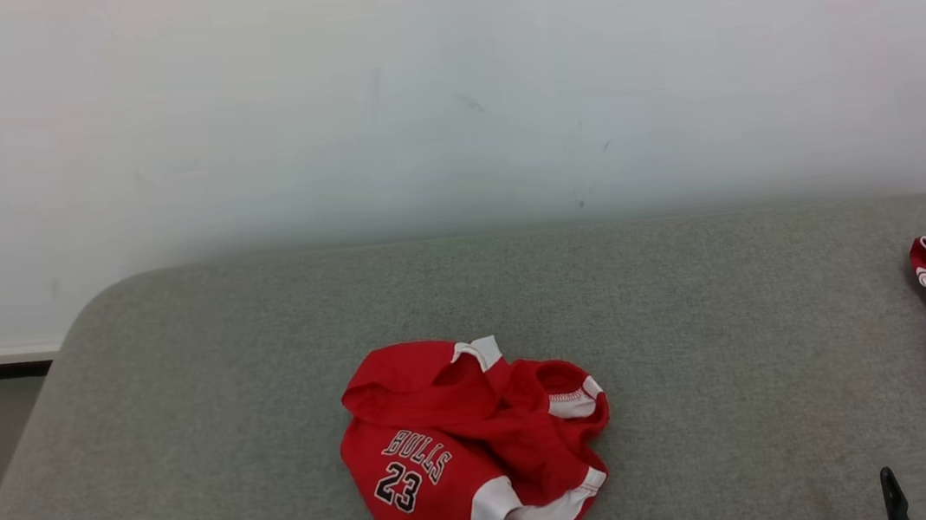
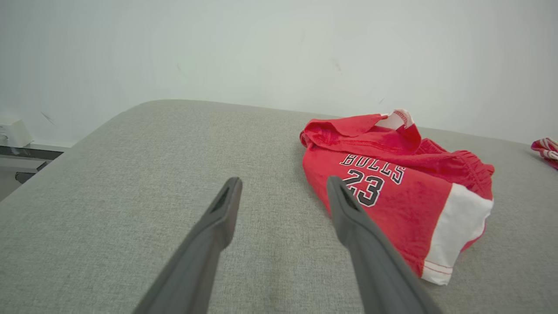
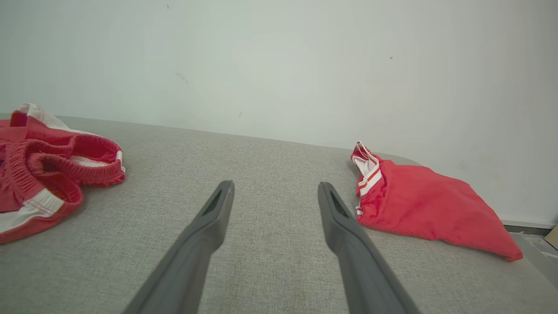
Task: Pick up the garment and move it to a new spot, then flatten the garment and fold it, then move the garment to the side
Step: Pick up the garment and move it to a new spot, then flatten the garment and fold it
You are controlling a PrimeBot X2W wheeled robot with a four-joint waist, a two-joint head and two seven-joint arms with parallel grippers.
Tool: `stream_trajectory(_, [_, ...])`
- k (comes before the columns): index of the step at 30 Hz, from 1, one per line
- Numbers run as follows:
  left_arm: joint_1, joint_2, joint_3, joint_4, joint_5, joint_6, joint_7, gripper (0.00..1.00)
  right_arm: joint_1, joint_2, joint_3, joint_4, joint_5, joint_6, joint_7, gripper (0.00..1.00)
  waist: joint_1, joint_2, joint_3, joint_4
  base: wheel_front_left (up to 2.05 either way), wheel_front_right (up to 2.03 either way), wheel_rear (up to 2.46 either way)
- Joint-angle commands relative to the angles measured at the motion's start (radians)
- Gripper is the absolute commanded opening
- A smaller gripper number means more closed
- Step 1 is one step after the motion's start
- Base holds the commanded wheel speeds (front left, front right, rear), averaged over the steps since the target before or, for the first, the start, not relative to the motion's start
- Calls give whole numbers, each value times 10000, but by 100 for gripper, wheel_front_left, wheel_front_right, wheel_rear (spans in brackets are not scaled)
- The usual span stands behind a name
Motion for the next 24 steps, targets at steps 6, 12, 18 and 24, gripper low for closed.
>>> stream_trajectory(6, [208, -391, 498, 89, 518, -440, 4, 100, 133, 8, 190, 67, 129, -23, -28, 100, 1, 0, -13, 14, 0, 0, 0])
stream_trajectory(12, [19, -612, 672, 59, 916, -798, 4, 100, 109, 14, 368, 81, 127, -23, -28, 100, 1, 0, 43, -50, 0, 0, 0])
stream_trajectory(18, [-906, -600, -165, -208, 1431, -1153, 4, 100, -194, 13, 548, 92, 79, -23, -28, 100, 1, 0, 256, -303, 0, 0, 0])
stream_trajectory(24, [-2563, -390, -1783, -57, 1529, -1308, 311, 100, -455, 15, 715, 130, 91, -23, -28, 100, 1, 0, 447, -834, 0, 0, 0])
